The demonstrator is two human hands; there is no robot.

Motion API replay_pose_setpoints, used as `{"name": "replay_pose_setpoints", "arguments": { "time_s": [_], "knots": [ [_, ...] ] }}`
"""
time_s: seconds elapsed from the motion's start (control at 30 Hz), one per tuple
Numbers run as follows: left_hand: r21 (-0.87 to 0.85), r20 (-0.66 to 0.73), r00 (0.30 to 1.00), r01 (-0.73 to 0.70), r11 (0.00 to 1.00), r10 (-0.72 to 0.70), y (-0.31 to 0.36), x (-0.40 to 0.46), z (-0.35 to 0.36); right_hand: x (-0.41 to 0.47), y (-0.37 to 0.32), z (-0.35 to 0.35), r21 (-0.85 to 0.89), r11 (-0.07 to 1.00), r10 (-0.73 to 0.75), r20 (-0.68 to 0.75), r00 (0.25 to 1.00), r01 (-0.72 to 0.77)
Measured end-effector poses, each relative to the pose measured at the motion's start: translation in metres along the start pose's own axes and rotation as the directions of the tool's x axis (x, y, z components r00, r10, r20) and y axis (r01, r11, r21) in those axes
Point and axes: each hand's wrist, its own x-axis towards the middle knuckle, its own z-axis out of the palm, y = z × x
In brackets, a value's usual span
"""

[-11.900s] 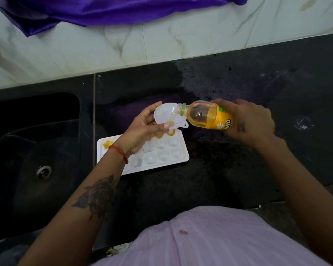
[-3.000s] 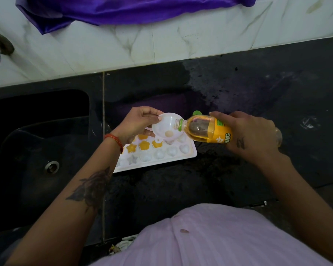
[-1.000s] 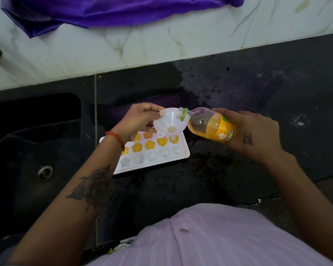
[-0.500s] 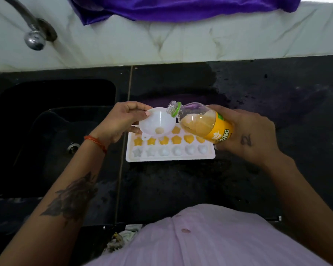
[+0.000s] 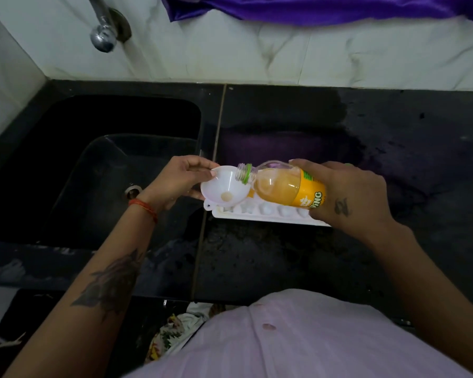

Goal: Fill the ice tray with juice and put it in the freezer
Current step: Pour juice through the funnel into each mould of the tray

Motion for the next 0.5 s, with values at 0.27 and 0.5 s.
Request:
{"name": "replay_pose_setpoints", "arguments": {
  "time_s": [0.27,0.5],
  "knots": [
    [0.010,0.026,1.000,-0.003,1.000,0.002,-0.0041,0.0058,0.0001,0.0003,-0.0045,-0.0016,-0.167,0.986,0.012,0.020,1.000,-0.009],
    [0.004,0.042,0.999,0.004,1.000,-0.004,-0.0047,0.0086,0.0019,0.0019,-0.0042,-0.0018,-0.171,0.985,0.003,0.028,1.000,0.002]
  ]
}}
